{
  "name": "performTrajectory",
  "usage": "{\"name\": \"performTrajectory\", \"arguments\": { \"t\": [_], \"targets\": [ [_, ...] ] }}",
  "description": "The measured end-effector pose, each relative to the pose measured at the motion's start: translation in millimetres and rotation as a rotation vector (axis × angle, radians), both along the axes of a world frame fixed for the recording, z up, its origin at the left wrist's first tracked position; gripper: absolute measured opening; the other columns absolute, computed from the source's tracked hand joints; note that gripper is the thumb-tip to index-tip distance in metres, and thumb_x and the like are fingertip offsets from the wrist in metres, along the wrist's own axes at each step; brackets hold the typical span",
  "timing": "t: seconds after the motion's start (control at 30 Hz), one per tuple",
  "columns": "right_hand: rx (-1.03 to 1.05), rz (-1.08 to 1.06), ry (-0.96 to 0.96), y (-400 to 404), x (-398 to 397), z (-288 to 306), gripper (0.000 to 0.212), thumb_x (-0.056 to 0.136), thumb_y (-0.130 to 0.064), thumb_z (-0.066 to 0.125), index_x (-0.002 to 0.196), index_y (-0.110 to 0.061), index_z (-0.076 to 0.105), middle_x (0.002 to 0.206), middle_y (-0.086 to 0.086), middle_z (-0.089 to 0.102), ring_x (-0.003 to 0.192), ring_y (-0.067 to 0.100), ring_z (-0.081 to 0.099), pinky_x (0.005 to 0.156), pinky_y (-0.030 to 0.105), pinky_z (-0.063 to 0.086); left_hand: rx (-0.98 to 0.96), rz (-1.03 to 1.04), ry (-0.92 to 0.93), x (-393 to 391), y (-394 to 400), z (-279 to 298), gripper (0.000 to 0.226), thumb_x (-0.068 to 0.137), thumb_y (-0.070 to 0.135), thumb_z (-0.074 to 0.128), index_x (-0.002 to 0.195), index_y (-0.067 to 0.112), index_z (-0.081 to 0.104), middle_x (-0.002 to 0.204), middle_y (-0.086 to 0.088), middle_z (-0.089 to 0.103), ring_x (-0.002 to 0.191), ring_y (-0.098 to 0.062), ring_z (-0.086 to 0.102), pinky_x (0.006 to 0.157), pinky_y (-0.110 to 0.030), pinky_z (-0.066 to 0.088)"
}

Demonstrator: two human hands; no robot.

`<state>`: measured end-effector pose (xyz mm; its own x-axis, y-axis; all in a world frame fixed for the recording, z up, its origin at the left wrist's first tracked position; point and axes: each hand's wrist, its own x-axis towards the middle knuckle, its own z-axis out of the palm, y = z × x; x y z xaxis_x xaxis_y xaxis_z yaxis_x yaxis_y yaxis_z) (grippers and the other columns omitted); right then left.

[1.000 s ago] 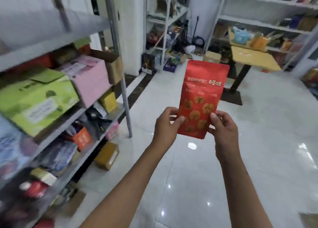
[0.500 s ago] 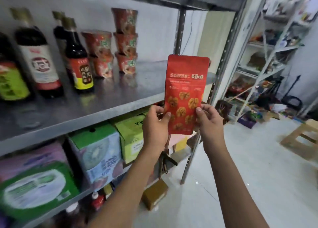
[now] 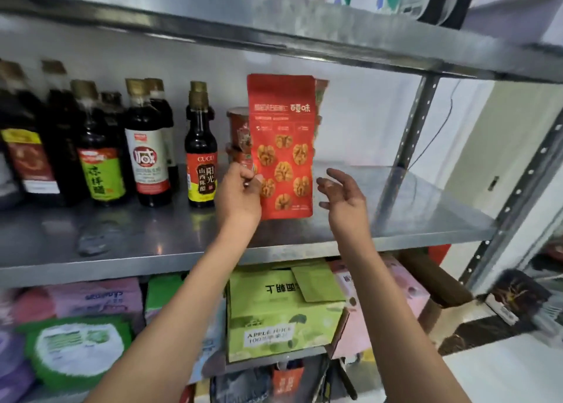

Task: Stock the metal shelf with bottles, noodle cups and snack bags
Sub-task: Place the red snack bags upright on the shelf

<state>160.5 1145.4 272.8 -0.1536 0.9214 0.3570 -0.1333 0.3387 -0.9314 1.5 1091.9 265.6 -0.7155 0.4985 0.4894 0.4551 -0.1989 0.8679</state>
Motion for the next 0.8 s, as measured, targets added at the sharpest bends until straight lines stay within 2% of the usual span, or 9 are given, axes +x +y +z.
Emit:
{"name": "performTrajectory", "arguments": {
  "t": [0.1, 0.2, 0.27, 0.33, 0.37, 0.43, 0.57, 0.67, 0.8],
  "targets": [
    [0.005, 0.066, -0.049, 25.9, -18.8, 2.6, 0.02, 0.097, -0.005, 0.053, 0.115, -0.01, 0.06, 0.099, 0.002, 0.067, 0.08, 0.001, 0.061, 0.068, 0.013, 0.047, 0.035, 0.112, 0.001, -15.6, 15.3, 3.8, 0.027, 0.094, 0.012, 0.061, 0.075, 0.022, 0.045, 0.072, 0.012, 0.051, 0.071, -0.014, 0.05, 0.064, -0.028, 0.034],
    [0.019, 0.121, -0.142, 46.4, -30.7, -4.2, 0.016, 0.095, -0.003, 0.054, 0.096, -0.017, 0.06, 0.089, -0.002, 0.065, 0.076, 0.004, 0.059, 0.068, 0.012, 0.045, -0.024, 0.165, 0.009, -29.4, 30.2, -1.9, 0.023, 0.095, 0.008, 0.059, 0.079, 0.018, 0.045, 0.072, 0.012, 0.05, 0.074, -0.015, 0.052, 0.062, -0.023, 0.031],
    [0.001, 0.137, -0.205, 59.4, -37.5, -15.6, 0.017, 0.094, -0.003, 0.055, 0.094, -0.019, 0.06, 0.093, 0.003, 0.066, 0.078, 0.01, 0.06, 0.075, 0.024, 0.049, -0.078, 0.189, 0.026, -36.7, 36.5, -5.4, 0.017, 0.095, 0.007, 0.058, 0.083, 0.013, 0.048, 0.071, 0.012, 0.049, 0.073, -0.015, 0.053, 0.06, -0.018, 0.031],
    [-0.041, 0.156, -0.267, 67.8, -41.2, -26.1, 0.023, 0.091, -0.001, 0.055, 0.088, -0.023, 0.061, 0.093, 0.005, 0.067, 0.086, 0.021, 0.063, 0.085, 0.04, 0.053, -0.127, 0.198, 0.041, -39.6, 41.7, -9.2, 0.014, 0.095, 0.005, 0.058, 0.085, 0.01, 0.049, 0.071, 0.011, 0.047, 0.066, -0.006, 0.047, 0.056, -0.012, 0.03],
    [-0.066, 0.159, -0.263, 71.7, -42.4, -30.3, 0.026, 0.089, 0.001, 0.055, 0.085, -0.024, 0.062, 0.09, 0.005, 0.067, 0.086, 0.024, 0.063, 0.087, 0.044, 0.052, -0.132, 0.19, 0.036, -40.4, 44.1, -12.0, 0.014, 0.095, 0.005, 0.057, 0.086, 0.01, 0.048, 0.071, 0.011, 0.047, 0.065, -0.001, 0.045, 0.056, -0.014, 0.031],
    [-0.113, 0.154, -0.208, 75.8, -41.2, -34.6, 0.023, 0.088, 0.002, 0.055, 0.088, -0.02, 0.064, 0.087, 0.005, 0.068, 0.085, 0.026, 0.064, 0.089, 0.047, 0.053, -0.125, 0.169, 0.04, -41.8, 47.7, -18.5, 0.013, 0.097, 0.006, 0.055, 0.086, 0.011, 0.049, 0.072, 0.009, 0.049, 0.065, -0.002, 0.045, 0.059, -0.021, 0.032],
    [-0.15, 0.164, -0.181, 85.8, -40.6, -40.5, 0.018, 0.088, -0.005, 0.057, 0.09, -0.02, 0.068, 0.096, 0.013, 0.072, 0.093, 0.035, 0.068, 0.087, 0.052, 0.055, -0.128, 0.2, 0.088, -43.0, 51.7, -25.0, 0.003, 0.098, 0.011, 0.054, 0.099, 0.01, 0.056, 0.084, 0.005, 0.057, 0.079, -0.015, 0.056, 0.067, -0.024, 0.038],
    [-0.17, 0.152, -0.173, 89.9, -43.5, -43.7, 0.018, 0.086, -0.008, 0.058, 0.084, -0.021, 0.069, 0.095, 0.012, 0.073, 0.094, 0.036, 0.068, 0.087, 0.054, 0.055, -0.104, 0.198, 0.063, -39.8, 47.2, -25.7, 0.02, 0.097, 0.014, 0.057, 0.116, 0.006, 0.054, 0.099, 0.004, 0.06, 0.092, -0.016, 0.061, 0.081, -0.028, 0.048],
    [-0.182, 0.132, -0.194, 90.2, -45.4, -44.8, 0.019, 0.086, -0.011, 0.056, 0.082, -0.024, 0.068, 0.091, 0.006, 0.073, 0.09, 0.03, 0.069, 0.086, 0.054, 0.055, -0.106, 0.259, 0.181, -31.1, 37.6, -22.9, 0.024, 0.097, 0.015, 0.055, 0.12, 0.008, 0.053, 0.115, -0.001, 0.059, 0.103, -0.015, 0.057, 0.088, -0.027, 0.045]
  ]
}}
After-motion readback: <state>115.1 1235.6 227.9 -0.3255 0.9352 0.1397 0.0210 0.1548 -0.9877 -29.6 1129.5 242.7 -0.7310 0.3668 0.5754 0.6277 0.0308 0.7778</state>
